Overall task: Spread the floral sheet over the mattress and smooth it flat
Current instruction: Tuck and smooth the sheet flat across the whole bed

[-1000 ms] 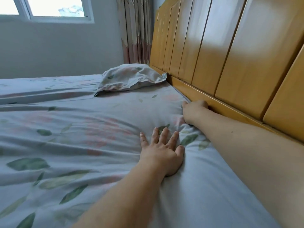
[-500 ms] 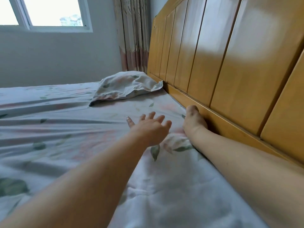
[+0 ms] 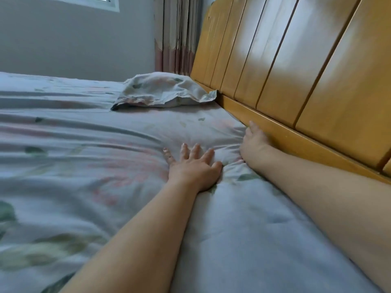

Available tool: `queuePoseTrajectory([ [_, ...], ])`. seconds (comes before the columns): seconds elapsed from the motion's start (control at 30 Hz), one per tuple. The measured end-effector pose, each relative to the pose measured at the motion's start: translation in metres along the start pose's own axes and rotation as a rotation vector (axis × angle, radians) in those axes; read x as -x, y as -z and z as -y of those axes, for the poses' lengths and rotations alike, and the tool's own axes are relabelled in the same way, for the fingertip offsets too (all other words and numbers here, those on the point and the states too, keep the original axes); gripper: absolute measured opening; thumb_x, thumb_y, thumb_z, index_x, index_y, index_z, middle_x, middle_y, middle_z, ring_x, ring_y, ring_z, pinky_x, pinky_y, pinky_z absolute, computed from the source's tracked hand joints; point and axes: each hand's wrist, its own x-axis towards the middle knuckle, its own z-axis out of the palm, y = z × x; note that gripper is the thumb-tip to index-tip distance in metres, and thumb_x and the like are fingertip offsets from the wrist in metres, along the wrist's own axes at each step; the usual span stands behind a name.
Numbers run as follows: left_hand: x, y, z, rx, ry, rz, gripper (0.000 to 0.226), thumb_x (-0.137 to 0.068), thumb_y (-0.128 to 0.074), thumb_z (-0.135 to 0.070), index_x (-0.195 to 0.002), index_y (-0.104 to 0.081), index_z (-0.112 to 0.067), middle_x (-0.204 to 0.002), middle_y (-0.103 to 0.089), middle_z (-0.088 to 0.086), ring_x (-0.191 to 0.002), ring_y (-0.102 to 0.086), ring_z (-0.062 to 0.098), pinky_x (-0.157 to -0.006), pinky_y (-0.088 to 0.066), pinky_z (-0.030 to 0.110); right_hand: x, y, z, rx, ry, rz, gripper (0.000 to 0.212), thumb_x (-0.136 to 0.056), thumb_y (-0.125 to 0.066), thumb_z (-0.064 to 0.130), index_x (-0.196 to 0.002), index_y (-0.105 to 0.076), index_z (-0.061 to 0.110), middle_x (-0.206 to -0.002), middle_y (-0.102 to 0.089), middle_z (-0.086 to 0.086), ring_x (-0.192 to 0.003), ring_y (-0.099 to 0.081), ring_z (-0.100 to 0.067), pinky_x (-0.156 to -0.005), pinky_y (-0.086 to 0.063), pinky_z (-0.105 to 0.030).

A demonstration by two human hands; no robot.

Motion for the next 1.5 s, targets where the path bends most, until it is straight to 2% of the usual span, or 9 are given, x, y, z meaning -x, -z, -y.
queuePoseTrajectory([
  [0.07,0.003,0.001,0.000,-0.002,0.005,-0.005,0.061,-0.091,-0.015,-0.060,-0.150,-0.009,-0.044,-0.162,0.004,-0.007,-0.147,0.014,0.025,-0.101,0.023,0.068,0.004,0.034,-0.009,0.003,0.180,0.016,0.038,-0.099,-0.033,0.017,-0.132,-0.052,0.012,-0.135,-0.053,-0.012,-0.127,-0.044,-0.031,-0.106,-0.031,-0.043],
  [0.17,0.003,0.001,-0.001,0.003,0.009,-0.005,0.062,-0.091,-0.015,-0.059,-0.150,-0.009,-0.043,-0.162,0.004,-0.006,-0.147,0.015,0.025,-0.101,0.024,0.068,-0.012,0.069,-0.002,-0.187,0.250,-0.131,0.034,-0.093,-0.035,0.006,-0.120,-0.056,0.005,-0.125,-0.053,-0.015,-0.114,-0.052,-0.031,-0.093,-0.041,-0.037],
  [0.3,0.001,0.001,-0.002,0.008,0.019,0.012,0.062,-0.090,-0.014,-0.062,-0.150,-0.008,-0.045,-0.162,0.005,-0.008,-0.147,0.015,0.023,-0.100,0.024,0.067,-0.022,0.020,0.025,-0.570,0.309,0.216,0.057,-0.102,-0.026,0.037,-0.151,-0.021,0.009,-0.159,-0.019,-0.010,-0.146,-0.018,-0.024,-0.119,-0.012,-0.037],
  [0.43,-0.003,-0.002,0.001,-0.013,0.023,-0.002,0.061,-0.090,-0.015,-0.064,-0.149,-0.011,-0.047,-0.161,0.004,-0.010,-0.147,0.013,0.022,-0.102,0.022,0.067,-0.033,-0.019,0.024,-0.602,0.156,0.354,0.065,-0.102,-0.012,0.046,-0.154,0.000,0.010,-0.162,0.007,-0.006,-0.149,0.006,-0.020,-0.121,0.004,-0.036],
  [0.97,0.017,0.025,0.091,-0.065,0.280,0.005,0.068,-0.091,-0.016,-0.067,-0.152,-0.005,-0.039,-0.161,0.005,-0.008,-0.148,0.009,0.021,-0.115,0.010,0.053,-0.008,-0.009,0.026,-0.420,-0.006,0.232,0.072,-0.098,-0.007,0.053,-0.154,-0.002,0.006,-0.162,0.002,-0.008,-0.149,0.000,-0.021,-0.120,0.004,-0.034],
  [1.17,0.020,0.016,0.085,-0.116,0.285,-0.076,0.069,-0.090,-0.015,-0.065,-0.152,-0.005,-0.036,-0.162,0.001,-0.004,-0.148,0.007,0.025,-0.114,0.011,0.056,0.012,0.036,0.028,-0.594,0.137,-0.152,0.058,-0.101,-0.030,0.035,-0.151,-0.019,0.007,-0.161,-0.008,-0.011,-0.148,-0.006,-0.025,-0.120,-0.004,-0.040],
  [1.23,0.019,0.016,0.087,-0.112,0.290,-0.085,0.069,-0.090,-0.015,-0.065,-0.152,-0.006,-0.036,-0.162,0.001,-0.004,-0.148,0.007,0.025,-0.114,0.011,0.056,0.024,0.051,0.039,-0.782,0.308,0.029,0.057,-0.103,-0.025,0.039,-0.153,-0.015,0.013,-0.162,-0.007,-0.006,-0.148,-0.008,-0.021,-0.120,-0.005,-0.037],
  [1.33,0.020,0.018,0.089,-0.074,0.283,-0.067,0.070,-0.090,-0.017,-0.067,-0.152,-0.007,-0.038,-0.162,0.001,-0.006,-0.148,0.008,0.023,-0.114,0.012,0.054,0.029,0.025,0.054,-0.647,0.470,0.240,0.060,-0.101,-0.020,0.050,-0.154,-0.009,0.024,-0.162,-0.006,0.002,-0.148,-0.008,-0.017,-0.120,-0.004,-0.037],
  [1.5,0.041,0.024,0.102,-0.112,0.315,-0.098,0.070,-0.089,-0.016,-0.067,-0.152,-0.011,-0.037,-0.162,-0.002,-0.005,-0.148,0.005,0.024,-0.114,0.011,0.053,0.010,-0.013,0.019,-0.484,0.228,0.323,0.068,-0.098,-0.011,0.055,-0.155,-0.003,0.018,-0.162,0.003,-0.003,-0.149,0.000,-0.018,-0.121,0.000,-0.039],
])
